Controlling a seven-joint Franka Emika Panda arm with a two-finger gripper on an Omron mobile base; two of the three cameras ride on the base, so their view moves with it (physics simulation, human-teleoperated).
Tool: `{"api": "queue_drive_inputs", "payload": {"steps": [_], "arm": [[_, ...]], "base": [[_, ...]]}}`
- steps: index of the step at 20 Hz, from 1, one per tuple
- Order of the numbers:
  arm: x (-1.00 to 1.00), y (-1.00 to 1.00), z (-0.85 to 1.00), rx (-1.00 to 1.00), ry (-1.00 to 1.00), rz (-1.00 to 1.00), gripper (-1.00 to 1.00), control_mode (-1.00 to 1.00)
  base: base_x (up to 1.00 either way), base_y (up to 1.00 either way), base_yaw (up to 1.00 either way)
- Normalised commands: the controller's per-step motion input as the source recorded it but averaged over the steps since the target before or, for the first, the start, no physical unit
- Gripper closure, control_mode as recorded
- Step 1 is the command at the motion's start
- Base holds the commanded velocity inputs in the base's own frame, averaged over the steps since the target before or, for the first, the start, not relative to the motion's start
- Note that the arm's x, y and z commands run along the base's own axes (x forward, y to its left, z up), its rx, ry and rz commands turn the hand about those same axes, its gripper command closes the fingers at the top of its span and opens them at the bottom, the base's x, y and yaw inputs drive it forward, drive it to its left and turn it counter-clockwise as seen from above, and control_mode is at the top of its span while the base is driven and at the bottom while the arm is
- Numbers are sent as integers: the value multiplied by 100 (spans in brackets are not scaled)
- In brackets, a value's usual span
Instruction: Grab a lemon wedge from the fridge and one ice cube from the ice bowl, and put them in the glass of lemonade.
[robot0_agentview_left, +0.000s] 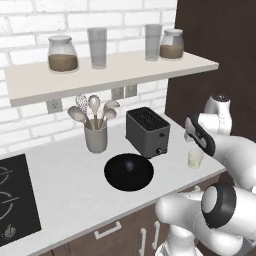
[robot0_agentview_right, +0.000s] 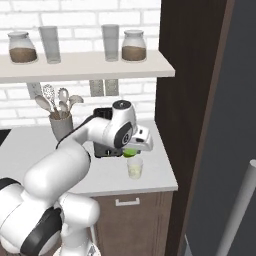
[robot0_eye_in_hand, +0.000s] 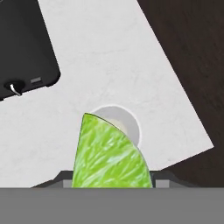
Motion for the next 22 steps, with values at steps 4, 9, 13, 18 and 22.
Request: {"api": "queue_drive_inputs", "payload": {"steps": [4,9,13,18,22], "arm": [[8,-3,-5,0,2,0,100,-100],[25,-5,-2,0,0,0,100,-100],[32,0,-6,0,0,0,100,-100],[9,-2,-20,0,0,0,100,-100],[0,-2,-22,0,0,0,100,-100]], "base": [[0,0,0],[0,0,0],[0,0,0],[0,0,0],[0,0,0]]}}
